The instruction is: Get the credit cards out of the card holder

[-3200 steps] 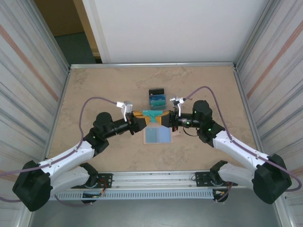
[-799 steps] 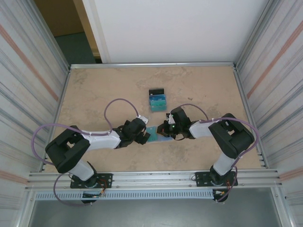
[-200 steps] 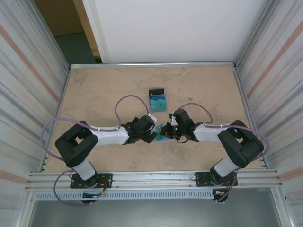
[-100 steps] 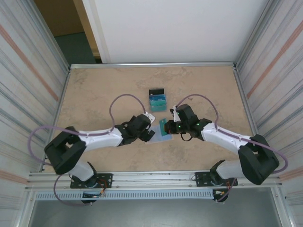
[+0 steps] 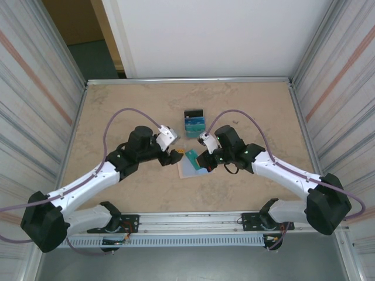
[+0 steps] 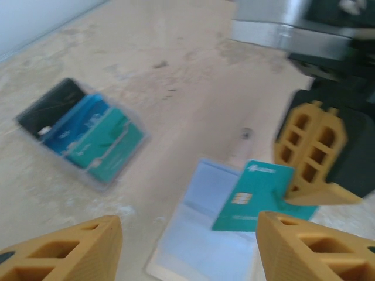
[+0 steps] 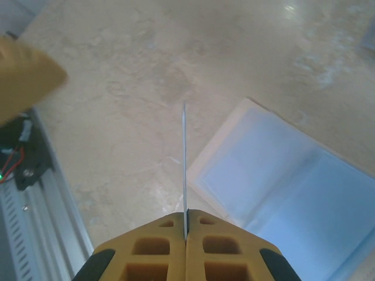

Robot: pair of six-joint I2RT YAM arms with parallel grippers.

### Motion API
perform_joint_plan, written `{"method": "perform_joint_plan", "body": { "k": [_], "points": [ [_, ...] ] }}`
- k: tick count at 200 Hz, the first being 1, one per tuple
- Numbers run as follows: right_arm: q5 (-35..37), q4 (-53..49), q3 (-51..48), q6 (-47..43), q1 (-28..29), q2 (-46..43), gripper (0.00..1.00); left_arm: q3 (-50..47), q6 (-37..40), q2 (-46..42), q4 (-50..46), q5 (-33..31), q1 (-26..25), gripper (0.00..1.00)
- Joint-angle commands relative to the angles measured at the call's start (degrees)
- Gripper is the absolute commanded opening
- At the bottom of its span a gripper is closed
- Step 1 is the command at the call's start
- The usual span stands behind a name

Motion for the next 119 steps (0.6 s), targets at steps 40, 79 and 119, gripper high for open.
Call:
{"method": "perform_joint_plan", "body": {
  "k": [40,79,119],
  "points": [
    [-10.1,-6.1,5.6,-8.7,0.3,-0.4,0.00,1.4,11.2,3.2,-5.4,18.9,0.2,0.60],
    [-13.2,-6.3,6.3,-9.2,0.2,-0.4,0.00,3.5,12.0,6.4,-5.9,21.9,0.1,0.21],
    [-13.2,-6.2,6.4,-9.4,0.1,-0.1,0.00,3.9,11.4,6.8,-6.0,23.9,0.0,0.00]
  ]
}}
